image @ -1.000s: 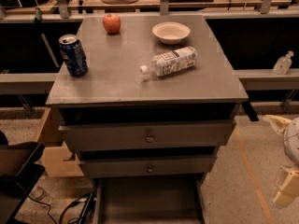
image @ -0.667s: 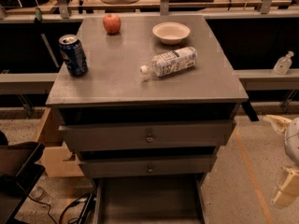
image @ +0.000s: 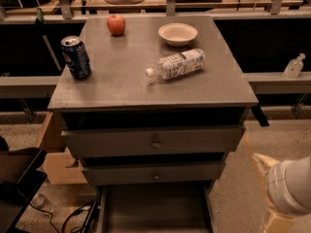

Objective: Close bottom drawer

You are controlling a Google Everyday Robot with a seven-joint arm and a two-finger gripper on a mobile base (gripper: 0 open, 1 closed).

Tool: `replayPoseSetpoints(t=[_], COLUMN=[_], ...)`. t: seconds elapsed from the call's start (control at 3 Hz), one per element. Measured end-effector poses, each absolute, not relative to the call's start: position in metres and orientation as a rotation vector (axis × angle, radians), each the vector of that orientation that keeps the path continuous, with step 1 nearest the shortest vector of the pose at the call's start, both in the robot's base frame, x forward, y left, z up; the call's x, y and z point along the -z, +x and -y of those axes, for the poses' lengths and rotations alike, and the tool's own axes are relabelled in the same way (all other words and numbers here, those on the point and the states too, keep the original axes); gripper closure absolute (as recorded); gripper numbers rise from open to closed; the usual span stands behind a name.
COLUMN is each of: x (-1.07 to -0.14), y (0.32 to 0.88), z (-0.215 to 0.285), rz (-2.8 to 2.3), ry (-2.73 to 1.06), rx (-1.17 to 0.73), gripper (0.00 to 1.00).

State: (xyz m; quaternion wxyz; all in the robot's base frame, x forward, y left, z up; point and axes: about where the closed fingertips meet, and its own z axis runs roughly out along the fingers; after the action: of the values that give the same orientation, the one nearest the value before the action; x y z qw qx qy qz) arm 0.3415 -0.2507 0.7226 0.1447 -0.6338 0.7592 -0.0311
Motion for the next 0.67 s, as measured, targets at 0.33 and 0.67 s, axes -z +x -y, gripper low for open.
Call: replayPoseSetpoints(t=[0.33,0.67], x=[-0.632,-0.548], y=[0.309,0.275], z=[0.248,0.249], rz=[-2.158,-2.128], ry=[-1.937,-2.014], rx=[0.051,0.009], gripper=[0.00,0.00])
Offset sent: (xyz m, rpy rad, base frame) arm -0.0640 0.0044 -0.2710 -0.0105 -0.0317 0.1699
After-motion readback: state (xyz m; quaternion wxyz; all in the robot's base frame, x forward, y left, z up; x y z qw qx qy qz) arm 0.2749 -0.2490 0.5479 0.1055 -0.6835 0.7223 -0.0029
